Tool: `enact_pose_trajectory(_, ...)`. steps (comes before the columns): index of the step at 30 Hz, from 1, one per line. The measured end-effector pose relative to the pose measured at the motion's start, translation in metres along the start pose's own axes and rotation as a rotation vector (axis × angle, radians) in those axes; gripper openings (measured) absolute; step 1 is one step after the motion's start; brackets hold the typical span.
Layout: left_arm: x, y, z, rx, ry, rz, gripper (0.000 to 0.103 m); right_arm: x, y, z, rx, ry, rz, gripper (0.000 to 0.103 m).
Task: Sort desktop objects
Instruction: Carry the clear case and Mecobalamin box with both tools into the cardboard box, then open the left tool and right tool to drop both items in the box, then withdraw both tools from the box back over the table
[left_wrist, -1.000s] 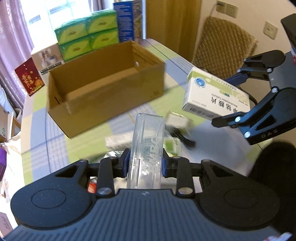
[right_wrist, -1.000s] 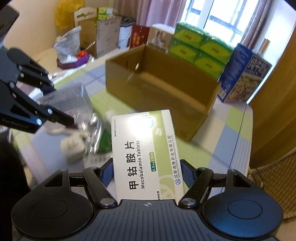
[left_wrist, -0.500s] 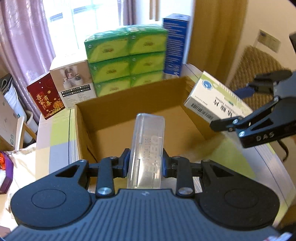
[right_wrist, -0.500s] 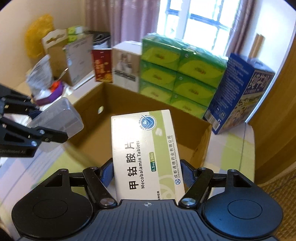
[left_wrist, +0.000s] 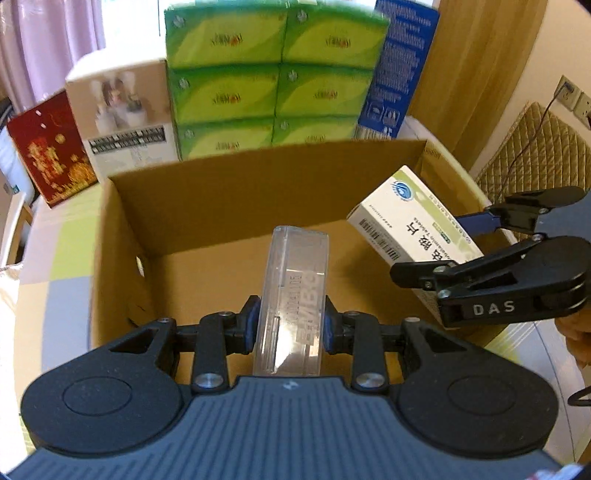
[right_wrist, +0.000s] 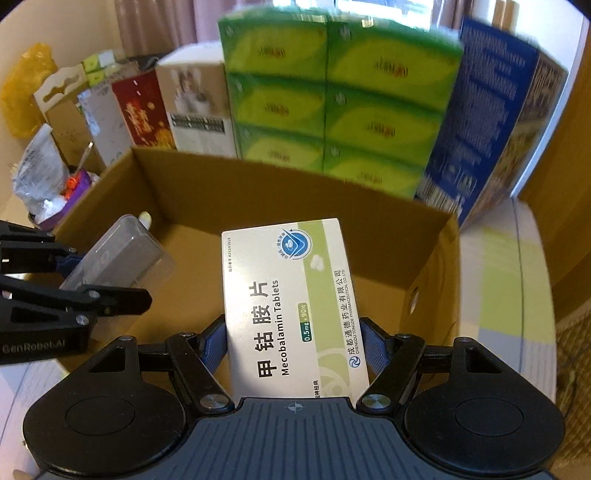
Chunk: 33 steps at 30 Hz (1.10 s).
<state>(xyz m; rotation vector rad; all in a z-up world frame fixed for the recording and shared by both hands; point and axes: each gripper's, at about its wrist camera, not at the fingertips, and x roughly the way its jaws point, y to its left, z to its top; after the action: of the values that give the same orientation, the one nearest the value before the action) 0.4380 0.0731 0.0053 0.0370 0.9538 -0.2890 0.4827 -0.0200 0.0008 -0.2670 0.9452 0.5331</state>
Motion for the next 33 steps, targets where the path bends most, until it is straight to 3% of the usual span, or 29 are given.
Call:
enact_pose_trajectory(6,0.018,0.0,-0.004,0.015,0.03,0.003,0.028,0.018,-0.003,-0.008,0.0,0.034,-0.006,0.07)
enact_pose_trajectory(10,0.017,0.002,-0.004,0.006,0.021,0.002,0.036,0.026,-0.001,-0.015,0.001,0.045,0.008,0.07)
enact_pose_trajectory(16,-0.001,0.003,-0.003,0.001,-0.015,0.013,0.039,0.022,0.005,-0.026,-0.005,0.002,-0.013,0.071)
enact_pose_trajectory(27,-0.078,-0.017,-0.017,0.015,-0.081,0.025,0.047,-0.066,0.01,-0.025,0.002,-0.108,-0.022,0.073)
enact_pose_trajectory(33,-0.131,-0.033,-0.051,0.022,-0.093,0.018,0.053,-0.13,0.029,-0.053,-0.018,-0.145,-0.002,0.079)
